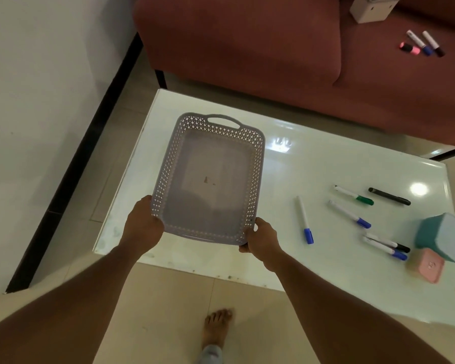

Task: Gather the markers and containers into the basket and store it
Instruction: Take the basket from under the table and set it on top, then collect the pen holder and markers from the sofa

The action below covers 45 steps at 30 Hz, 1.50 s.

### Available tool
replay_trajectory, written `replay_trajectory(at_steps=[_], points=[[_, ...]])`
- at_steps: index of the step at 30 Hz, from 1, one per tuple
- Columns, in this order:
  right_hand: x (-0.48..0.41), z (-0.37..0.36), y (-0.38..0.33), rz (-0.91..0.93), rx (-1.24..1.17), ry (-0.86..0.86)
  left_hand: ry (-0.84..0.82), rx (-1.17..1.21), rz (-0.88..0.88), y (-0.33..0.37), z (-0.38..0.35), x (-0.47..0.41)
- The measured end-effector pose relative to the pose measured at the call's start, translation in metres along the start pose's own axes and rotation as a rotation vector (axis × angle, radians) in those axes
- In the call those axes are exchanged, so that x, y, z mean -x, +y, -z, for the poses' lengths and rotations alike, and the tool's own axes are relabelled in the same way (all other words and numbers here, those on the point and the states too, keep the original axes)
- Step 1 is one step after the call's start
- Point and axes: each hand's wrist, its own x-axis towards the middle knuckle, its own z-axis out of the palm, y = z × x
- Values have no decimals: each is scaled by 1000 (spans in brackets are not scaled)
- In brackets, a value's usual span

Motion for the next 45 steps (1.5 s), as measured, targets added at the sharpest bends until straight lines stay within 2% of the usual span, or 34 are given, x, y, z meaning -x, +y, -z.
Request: replay_trajectory(at_steps=[4, 7, 9, 13, 18, 24, 34, 38, 45], points=[[21, 1, 3, -28, 130, 38, 3, -80, 57, 0, -5, 26], [48, 11, 8, 88, 429, 71, 58, -256, 83, 13, -12, 60], [65, 20, 13, 160, 531, 96, 84, -384, 46, 25, -17, 84], [86, 46, 29, 241, 578, 154, 76, -550, -222, 52, -40, 123], [113, 106, 71, 304, 593, 238, 31, -644, -535, 111, -83, 174], [160, 218, 163, 321, 579, 321, 37, -703, -774, 204, -152, 267], [228, 449, 322, 281, 638, 403, -51, -678, -936, 367, -310, 433], [218, 517, 356, 254, 610, 423, -83, -701, -988, 422, -373, 448], [151, 627, 398, 230, 658, 369, -128, -694, -967, 506, -489, 428]])
